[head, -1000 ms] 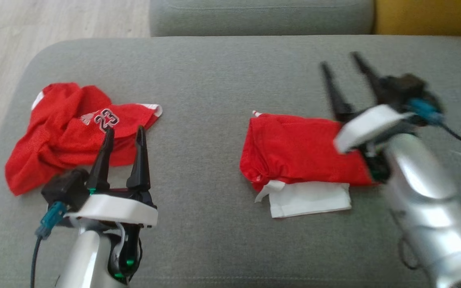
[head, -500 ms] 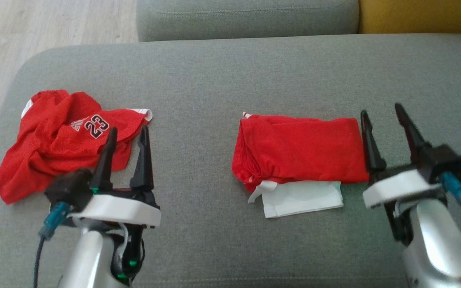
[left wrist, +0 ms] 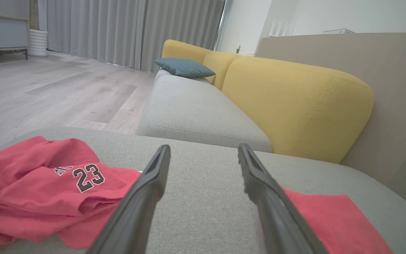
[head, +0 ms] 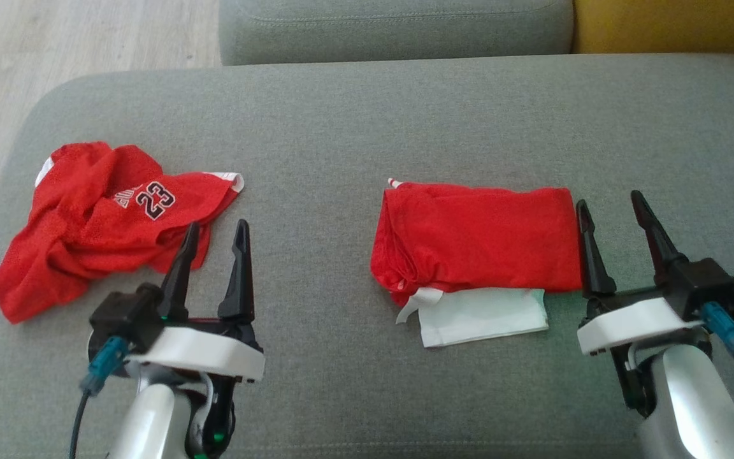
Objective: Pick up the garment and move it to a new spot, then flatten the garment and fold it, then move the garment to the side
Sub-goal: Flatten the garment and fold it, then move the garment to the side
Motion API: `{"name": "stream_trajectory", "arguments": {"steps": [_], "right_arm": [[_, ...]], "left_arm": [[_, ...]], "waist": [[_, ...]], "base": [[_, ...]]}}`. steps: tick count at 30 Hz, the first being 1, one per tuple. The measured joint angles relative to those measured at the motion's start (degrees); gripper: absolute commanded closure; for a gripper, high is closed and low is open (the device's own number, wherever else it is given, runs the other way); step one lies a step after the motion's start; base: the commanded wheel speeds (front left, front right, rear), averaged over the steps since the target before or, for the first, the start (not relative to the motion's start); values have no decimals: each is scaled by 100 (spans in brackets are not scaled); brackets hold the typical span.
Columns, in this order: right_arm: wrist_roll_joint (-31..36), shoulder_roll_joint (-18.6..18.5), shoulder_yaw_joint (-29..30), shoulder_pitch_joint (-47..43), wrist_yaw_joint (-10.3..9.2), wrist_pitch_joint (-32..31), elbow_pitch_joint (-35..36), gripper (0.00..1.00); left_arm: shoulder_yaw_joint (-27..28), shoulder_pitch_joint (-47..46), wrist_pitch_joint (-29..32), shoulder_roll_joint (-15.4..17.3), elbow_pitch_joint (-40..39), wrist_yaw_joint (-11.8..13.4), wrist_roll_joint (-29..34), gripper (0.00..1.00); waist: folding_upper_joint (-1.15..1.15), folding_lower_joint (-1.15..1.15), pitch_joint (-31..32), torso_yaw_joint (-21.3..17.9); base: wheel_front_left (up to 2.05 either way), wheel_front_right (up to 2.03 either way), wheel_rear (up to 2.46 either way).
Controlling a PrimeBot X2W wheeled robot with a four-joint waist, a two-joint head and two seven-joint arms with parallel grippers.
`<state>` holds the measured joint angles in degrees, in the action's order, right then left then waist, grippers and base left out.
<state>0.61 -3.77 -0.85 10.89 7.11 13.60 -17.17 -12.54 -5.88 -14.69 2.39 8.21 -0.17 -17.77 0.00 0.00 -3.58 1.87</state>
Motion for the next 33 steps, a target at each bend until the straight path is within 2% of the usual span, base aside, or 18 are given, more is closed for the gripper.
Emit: {"name": "stream_trajectory", "arguments": {"steps": [3, 8, 12, 16, 25, 32, 33], "right_arm": [[0, 29, 66, -5, 0, -11, 29, 0], [98, 77, 414, -48, 0, -367, -90, 0], [-354, 90, 677, -26, 0, -754, -639, 0], [-636, 91, 659, 268, 0, -944, -1145, 0], [-776, 94, 588, 973, 0, -991, -1980, 0], [-821, 74, 499, 1268, 0, -946, -2284, 0], [-850, 73, 471, 1330, 0, -937, -2339, 63]], "left_arm": [[-15, 1, 0, 0, -35, 1, 46, 0], [-25, -1, 0, 1, -76, 16, 46, 0], [-124, -33, 0, 2, -64, -35, 46, 0], [-156, -106, 0, 2, -35, -87, 47, 0], [-134, -411, 0, 1, 2, -143, 56, 0], [-38, -442, 0, -1, 7, -186, 107, 0], [-1, -465, 0, 0, 9, -186, 107, 0]], "waist": [[0, 0, -11, 11], [0, 0, -137, 31], [0, 0, -373, 81], [0, 0, -596, 147], [0, 0, -994, 321], [0, 0, -1149, 333], [0, 0, -1166, 321]], "base": [[0, 0, 0], [0, 0, 0], [0, 0, 0], [0, 0, 0], [0, 0, 0], [0, 0, 0], [0, 0, 0]]}}
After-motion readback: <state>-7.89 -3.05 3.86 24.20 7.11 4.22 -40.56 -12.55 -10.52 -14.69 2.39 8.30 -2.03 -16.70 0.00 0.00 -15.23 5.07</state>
